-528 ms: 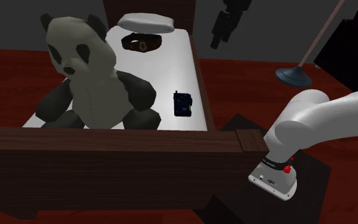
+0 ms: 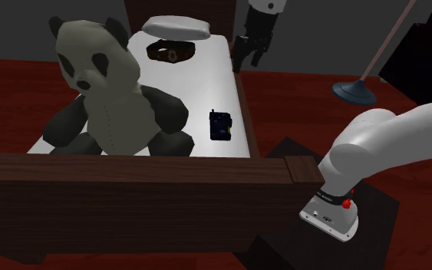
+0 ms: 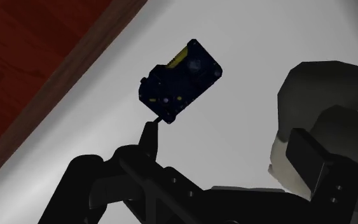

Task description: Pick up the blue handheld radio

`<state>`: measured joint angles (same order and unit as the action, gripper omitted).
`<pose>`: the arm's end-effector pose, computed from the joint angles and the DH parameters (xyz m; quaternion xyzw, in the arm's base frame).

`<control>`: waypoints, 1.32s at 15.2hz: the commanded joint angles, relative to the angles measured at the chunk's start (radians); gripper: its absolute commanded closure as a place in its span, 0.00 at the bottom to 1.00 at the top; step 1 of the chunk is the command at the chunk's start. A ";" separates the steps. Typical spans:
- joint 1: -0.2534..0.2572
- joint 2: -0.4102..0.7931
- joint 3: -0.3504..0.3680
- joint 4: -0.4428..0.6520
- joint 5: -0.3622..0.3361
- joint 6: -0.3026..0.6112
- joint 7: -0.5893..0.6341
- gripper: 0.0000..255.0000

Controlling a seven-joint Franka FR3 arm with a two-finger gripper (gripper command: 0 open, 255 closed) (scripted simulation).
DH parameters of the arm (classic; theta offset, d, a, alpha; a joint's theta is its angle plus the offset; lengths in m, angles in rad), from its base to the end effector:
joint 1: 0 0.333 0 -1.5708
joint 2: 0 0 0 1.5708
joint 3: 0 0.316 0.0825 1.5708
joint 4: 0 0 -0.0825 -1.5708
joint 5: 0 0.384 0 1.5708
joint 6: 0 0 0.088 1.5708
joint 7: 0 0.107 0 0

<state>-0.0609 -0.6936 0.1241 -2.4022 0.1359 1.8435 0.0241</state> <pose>0.3545 0.0412 0.5613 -0.9974 0.0061 -0.0650 0.0289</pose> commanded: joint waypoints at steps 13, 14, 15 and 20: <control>-0.139 0.463 0.131 0.018 -0.039 0.398 0.422 0.00; -0.148 0.501 0.136 0.028 -0.049 0.421 0.455 0.00; -0.157 0.539 0.140 0.038 -0.061 0.444 0.488 0.00; -0.184 0.729 0.136 0.104 -0.129 0.541 0.656 0.00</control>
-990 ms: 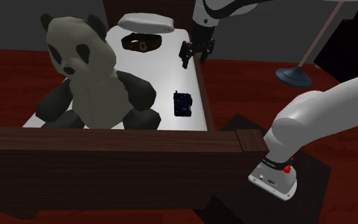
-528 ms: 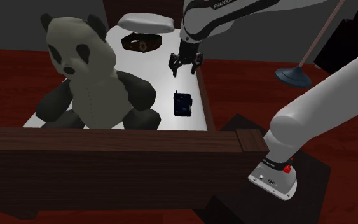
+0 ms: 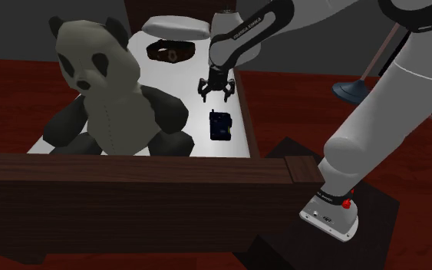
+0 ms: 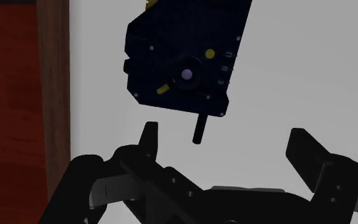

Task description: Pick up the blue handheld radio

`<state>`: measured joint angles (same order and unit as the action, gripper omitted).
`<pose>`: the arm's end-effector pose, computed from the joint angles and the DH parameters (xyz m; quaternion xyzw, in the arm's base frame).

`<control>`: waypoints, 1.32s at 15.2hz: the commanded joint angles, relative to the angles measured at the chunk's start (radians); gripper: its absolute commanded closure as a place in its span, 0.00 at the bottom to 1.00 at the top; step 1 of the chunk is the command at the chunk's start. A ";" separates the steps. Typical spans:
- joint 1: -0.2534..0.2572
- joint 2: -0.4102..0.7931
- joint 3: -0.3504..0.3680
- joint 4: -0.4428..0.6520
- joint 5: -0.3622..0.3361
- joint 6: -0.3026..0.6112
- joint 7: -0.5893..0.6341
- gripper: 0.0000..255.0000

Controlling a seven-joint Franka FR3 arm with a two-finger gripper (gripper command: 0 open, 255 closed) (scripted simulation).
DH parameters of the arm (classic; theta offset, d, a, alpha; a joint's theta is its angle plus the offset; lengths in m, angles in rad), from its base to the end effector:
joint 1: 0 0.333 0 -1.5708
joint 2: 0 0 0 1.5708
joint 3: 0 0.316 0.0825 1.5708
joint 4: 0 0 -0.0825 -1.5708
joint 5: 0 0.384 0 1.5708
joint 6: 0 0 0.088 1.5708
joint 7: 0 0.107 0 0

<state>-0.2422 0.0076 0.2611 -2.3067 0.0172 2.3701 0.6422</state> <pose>0.5171 0.0099 0.3474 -0.9496 0.3122 -0.0242 0.0159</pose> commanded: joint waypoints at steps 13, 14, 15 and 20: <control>0.002 0.236 -0.036 0.049 -0.088 0.161 0.170 0.00; 0.001 0.235 -0.036 0.051 -0.087 0.158 0.169 1.00; 0.001 0.235 -0.036 0.051 -0.087 0.158 0.169 1.00; 0.001 0.235 -0.036 0.052 -0.087 0.157 0.169 1.00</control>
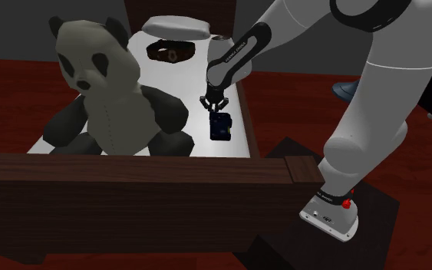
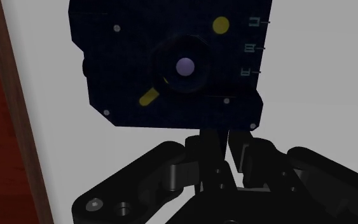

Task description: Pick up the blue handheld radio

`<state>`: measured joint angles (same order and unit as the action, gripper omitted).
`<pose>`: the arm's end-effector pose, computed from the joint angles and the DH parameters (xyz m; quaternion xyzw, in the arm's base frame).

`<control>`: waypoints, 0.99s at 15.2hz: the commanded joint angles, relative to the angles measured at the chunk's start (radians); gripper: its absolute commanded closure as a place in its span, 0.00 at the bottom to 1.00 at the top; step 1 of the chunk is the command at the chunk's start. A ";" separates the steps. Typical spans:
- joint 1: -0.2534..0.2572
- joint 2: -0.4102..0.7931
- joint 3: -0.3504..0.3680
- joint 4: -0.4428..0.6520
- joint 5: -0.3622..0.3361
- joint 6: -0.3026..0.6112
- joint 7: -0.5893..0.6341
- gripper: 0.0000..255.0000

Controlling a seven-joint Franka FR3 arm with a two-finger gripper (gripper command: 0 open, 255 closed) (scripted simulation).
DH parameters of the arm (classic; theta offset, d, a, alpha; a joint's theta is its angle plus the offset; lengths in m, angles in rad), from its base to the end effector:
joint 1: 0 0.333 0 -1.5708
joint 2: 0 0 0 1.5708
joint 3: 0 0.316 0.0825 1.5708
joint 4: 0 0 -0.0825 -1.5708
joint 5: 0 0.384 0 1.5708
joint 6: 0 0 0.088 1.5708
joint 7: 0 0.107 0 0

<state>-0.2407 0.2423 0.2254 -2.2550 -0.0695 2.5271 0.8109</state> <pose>0.5440 -0.0072 0.2615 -0.9252 0.3790 -0.0147 0.0129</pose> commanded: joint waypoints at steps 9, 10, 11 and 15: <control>-0.006 -0.062 0.009 0.009 0.024 -0.070 -0.015 1.00; -0.007 -0.072 0.010 0.012 0.028 -0.082 -0.018 1.00; -0.008 -0.082 0.011 0.015 0.032 -0.094 -0.021 1.00; -0.010 -0.120 0.015 0.029 0.046 -0.145 -0.030 1.00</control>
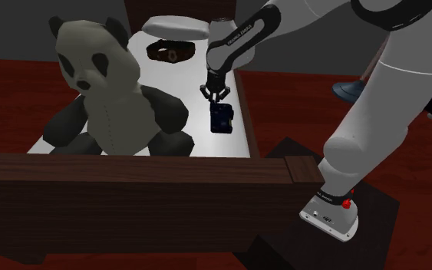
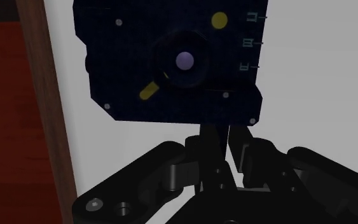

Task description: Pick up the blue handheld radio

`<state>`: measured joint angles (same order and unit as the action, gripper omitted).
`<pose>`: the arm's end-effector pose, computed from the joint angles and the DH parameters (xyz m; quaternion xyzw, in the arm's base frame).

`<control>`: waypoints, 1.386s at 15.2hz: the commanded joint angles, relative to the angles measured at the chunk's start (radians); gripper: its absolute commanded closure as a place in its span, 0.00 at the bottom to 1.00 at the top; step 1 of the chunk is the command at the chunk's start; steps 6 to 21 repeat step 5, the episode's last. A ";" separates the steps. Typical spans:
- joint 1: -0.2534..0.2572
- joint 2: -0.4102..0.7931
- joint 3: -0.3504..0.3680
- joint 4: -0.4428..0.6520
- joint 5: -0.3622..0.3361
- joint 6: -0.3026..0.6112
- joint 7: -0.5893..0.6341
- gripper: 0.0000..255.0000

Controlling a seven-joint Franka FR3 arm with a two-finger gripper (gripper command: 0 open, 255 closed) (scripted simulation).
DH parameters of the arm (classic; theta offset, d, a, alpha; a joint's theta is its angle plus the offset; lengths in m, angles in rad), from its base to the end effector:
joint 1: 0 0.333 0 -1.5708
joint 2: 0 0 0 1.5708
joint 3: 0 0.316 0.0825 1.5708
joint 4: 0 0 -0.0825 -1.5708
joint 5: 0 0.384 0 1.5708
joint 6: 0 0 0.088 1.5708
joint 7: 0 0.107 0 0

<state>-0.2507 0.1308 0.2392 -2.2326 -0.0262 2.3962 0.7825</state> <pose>0.5428 -0.0070 0.3179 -0.9252 0.3790 -0.0146 0.0128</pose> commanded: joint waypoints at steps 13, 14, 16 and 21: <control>-0.002 -0.036 0.002 0.020 0.013 -0.054 -0.008 1.00; -0.002 -0.036 0.002 0.020 0.013 -0.054 -0.008 1.00; -0.002 -0.036 0.002 0.020 0.013 -0.054 -0.008 1.00; -0.002 -0.036 0.002 0.020 0.013 -0.054 -0.008 1.00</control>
